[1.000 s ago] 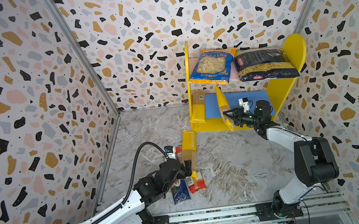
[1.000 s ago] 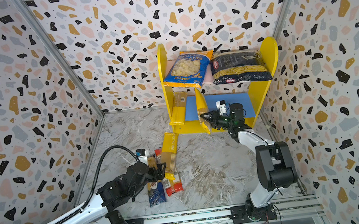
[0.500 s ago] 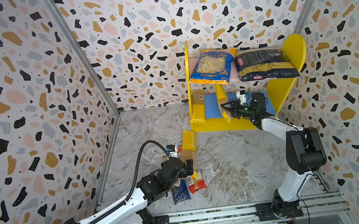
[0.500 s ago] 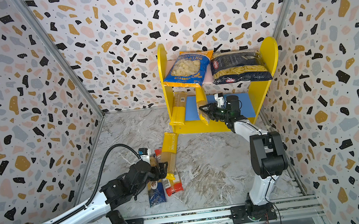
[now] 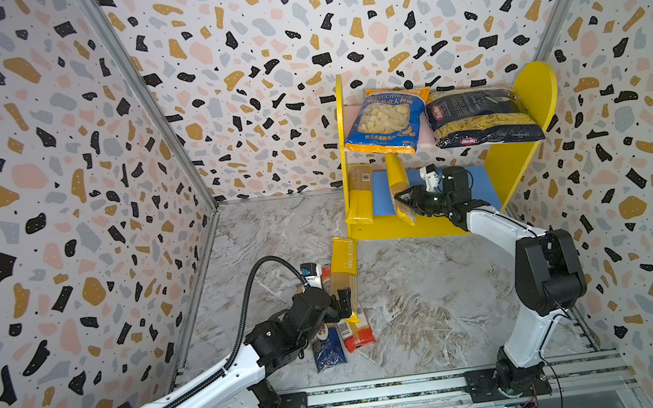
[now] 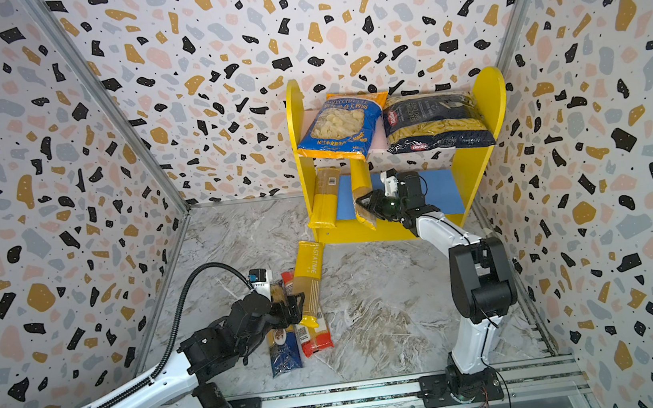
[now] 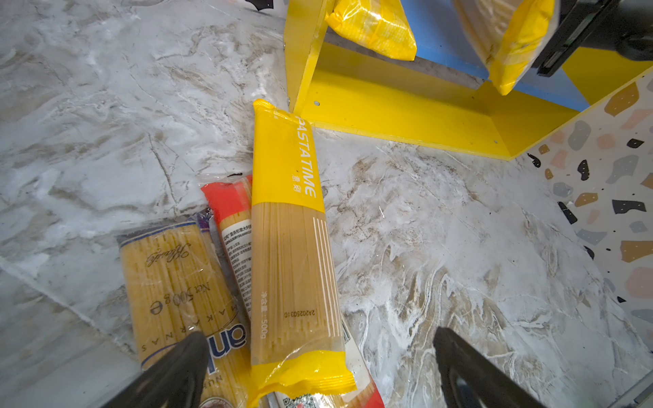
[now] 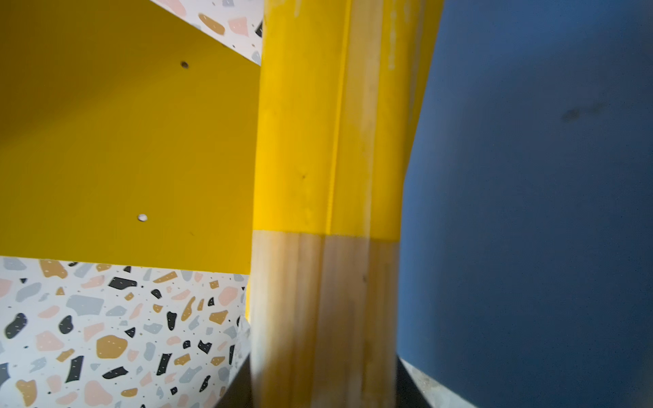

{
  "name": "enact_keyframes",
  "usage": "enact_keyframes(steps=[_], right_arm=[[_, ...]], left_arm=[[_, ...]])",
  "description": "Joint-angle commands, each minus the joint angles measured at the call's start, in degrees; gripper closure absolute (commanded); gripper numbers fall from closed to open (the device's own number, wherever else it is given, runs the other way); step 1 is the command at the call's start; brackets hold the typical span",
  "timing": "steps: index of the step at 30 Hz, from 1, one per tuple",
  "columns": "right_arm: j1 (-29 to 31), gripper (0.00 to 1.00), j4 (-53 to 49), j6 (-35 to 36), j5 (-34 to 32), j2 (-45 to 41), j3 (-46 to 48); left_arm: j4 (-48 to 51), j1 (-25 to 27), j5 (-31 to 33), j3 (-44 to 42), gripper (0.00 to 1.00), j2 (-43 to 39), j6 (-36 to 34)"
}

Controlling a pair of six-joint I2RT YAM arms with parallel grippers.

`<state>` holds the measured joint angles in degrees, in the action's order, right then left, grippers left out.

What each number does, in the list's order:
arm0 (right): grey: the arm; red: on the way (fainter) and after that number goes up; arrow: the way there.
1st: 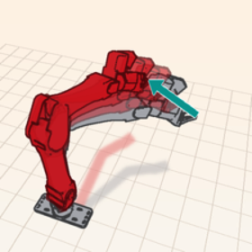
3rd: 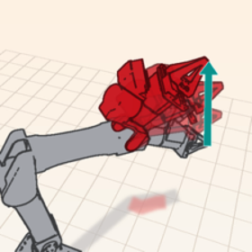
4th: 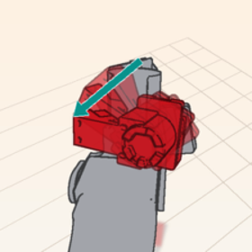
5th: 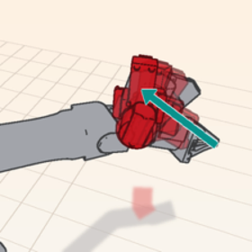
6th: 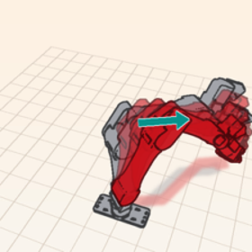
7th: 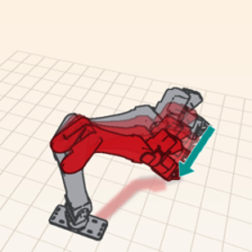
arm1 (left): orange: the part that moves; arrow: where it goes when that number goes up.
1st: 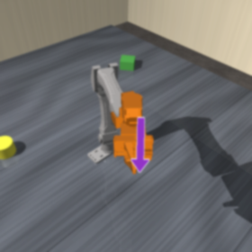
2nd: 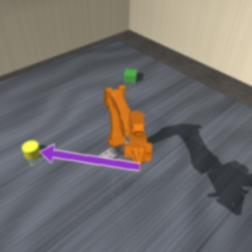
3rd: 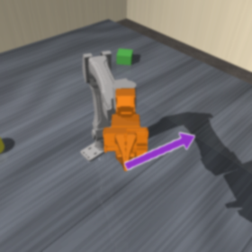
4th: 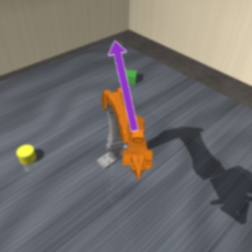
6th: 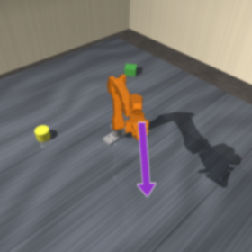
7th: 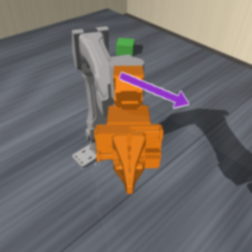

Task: Place and organize the pasta boxes and bags onto the shelf
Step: 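Lower the spaghetti pack onto the shelf next to the first pack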

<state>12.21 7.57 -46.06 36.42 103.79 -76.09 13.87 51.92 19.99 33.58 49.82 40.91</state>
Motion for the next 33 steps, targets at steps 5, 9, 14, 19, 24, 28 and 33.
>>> enact_keyframes(steps=[5,9,14,19,24,28,33], right_arm=[[2.7,0.86,3.9,3.6,-2.7,-0.5,-7.3],[3.4,0.86,2.3,4.3,-5.4,-0.2,-8.8],[4.7,0.86,-3.1,6.6,-10.5,1.0,-12.4],[6.6,0.78,-9.0,8.9,-16.1,2.7,-16.7],[7.2,0.62,-9.9,8.7,-16.9,4.0,-17.8],[7.2,0.59,-10.7,8.5,-15.8,5.7,-18.8],[7.2,0.52,-10.9,8.1,-16.8,6.2,-18.5]], left_arm=[[0.0,0.1,0.9,-2.0,0.00,-3.1,-0.7],[1.0,0.1,1.4,-2.5,0.00,-5.1,-0.8],[1.5,0.1,2.1,-3.3,0.00,-7.0,-1.0],[1.9,0.1,2.4,-3.8,0.00,-8.1,-1.2],[2.3,0.1,2.5,-4.1,0.00,-8.8,-1.4],[2.2,0.1,2.6,-4.3,0.00,-9.3,-1.4],[2.4,0.0,2.7,-4.4,0.01,-9.6,-1.4]])
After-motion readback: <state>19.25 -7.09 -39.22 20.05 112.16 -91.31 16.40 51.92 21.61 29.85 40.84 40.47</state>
